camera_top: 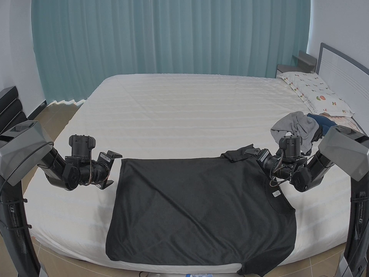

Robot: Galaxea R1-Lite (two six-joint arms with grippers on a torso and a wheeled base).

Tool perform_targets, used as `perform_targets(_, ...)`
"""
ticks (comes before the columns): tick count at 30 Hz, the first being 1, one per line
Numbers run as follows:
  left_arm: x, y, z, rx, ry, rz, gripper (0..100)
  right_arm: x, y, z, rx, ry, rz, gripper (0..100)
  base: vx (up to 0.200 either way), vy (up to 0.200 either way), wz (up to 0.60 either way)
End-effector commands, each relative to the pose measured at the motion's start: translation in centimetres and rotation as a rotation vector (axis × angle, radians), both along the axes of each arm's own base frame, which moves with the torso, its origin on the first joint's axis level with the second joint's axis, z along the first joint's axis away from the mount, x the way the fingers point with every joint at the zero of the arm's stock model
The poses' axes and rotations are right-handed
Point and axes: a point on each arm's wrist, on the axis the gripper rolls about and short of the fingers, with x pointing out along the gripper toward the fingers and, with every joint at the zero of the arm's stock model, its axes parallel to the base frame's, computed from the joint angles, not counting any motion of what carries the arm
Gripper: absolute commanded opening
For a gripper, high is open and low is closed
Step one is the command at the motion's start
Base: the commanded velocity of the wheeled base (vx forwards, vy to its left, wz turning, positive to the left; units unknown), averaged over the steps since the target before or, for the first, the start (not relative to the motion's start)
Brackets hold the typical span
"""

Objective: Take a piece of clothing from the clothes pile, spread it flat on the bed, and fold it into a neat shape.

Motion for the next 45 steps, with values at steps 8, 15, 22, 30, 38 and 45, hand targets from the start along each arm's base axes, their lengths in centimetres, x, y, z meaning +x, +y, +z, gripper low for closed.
perform_targets(8,-0.1,-0.2,-0.3,-0.001,0.012,0.000,100,6.2,1.6,-3.7,-0.029,0.076,-0.019,100,0.000,0.000,0.00)
perform_targets(15,-0.1,-0.2,-0.4,-0.001,0.014,0.005,100,7.7,1.8,-4.7,-0.041,0.062,-0.038,100,0.000,0.000,0.00)
perform_targets(22,-0.3,-0.2,-0.5,-0.001,0.020,0.003,100,9.2,2.1,-4.2,-0.031,0.027,-0.041,100,0.000,0.000,0.00)
perform_targets(30,-0.4,-0.1,-0.5,0.001,0.021,0.004,100,11.1,2.4,-4.4,-0.045,0.086,-0.052,100,0.000,0.000,0.00)
perform_targets(38,-0.4,-0.1,-0.4,-0.001,0.020,0.005,100,11.1,3.0,-4.6,-0.054,0.066,-0.049,100,0.000,0.000,0.00)
perform_targets(45,-0.4,-0.1,-0.5,0.000,0.021,0.005,100,12.1,2.8,-2.8,0.001,-0.164,-0.057,100,0.000,0.000,0.00)
